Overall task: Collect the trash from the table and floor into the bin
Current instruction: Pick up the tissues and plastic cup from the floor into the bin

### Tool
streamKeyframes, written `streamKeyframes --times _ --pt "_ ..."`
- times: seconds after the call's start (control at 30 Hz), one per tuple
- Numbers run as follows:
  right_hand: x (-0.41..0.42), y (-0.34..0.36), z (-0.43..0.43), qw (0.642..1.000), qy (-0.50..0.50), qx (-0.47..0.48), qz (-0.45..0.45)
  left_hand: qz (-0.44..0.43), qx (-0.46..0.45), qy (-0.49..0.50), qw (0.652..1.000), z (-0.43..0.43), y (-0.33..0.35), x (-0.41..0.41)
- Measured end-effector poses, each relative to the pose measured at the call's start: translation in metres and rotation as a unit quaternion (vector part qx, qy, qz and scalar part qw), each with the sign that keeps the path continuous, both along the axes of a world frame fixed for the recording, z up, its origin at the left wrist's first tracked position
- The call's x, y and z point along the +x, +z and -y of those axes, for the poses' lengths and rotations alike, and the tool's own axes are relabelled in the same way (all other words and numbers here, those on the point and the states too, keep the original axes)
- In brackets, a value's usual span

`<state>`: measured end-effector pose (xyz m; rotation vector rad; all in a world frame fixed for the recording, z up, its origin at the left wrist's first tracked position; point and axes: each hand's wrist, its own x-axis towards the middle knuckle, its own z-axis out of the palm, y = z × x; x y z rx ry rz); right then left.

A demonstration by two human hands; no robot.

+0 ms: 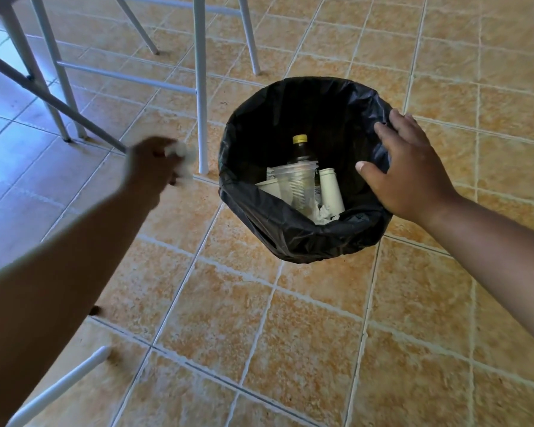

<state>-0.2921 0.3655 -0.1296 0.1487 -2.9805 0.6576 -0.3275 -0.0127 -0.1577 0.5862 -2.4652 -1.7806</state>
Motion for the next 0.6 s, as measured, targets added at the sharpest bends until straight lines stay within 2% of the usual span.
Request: streamKeyframes --times 0.1,0.17,0.23,0.33,0.47,0.53,0.6 --pt "0.0 0.0 0.0 1.0 -0.002 0.0 0.002 -0.126 0.066 0.011 0.99 -0.029 0.058 -0.013" --pt "0.0 0.0 0.0 1.0 -0.002 -0.002 0.003 -0.177 0.088 -0.045 0.979 -0.055 0.086 -0.01" --pt "0.0 0.001 0.001 1.0 -0.003 -0.007 0.005 -0.184 0.082 -0.123 0.972 -0.083 0.102 0.0" --pt "-0.001 0.001 0.0 0.999 -0.008 -0.039 0.01 -0.124 0.056 -0.218 0.966 -0.123 0.106 0.012" --pt "0.0 0.002 -0.001 0.998 -0.003 -0.068 0.004 0.036 0.1 -0.332 0.937 -0.151 0.092 0.021" --pt "0.0 0.002 -0.001 0.997 -0.006 -0.082 0.0 0.058 0.083 -0.348 0.932 -0.153 0.087 0.022" --pt "0.001 0.002 -0.001 0.996 -0.005 -0.091 -0.001 0.032 0.068 -0.33 0.941 -0.15 0.084 0.021"
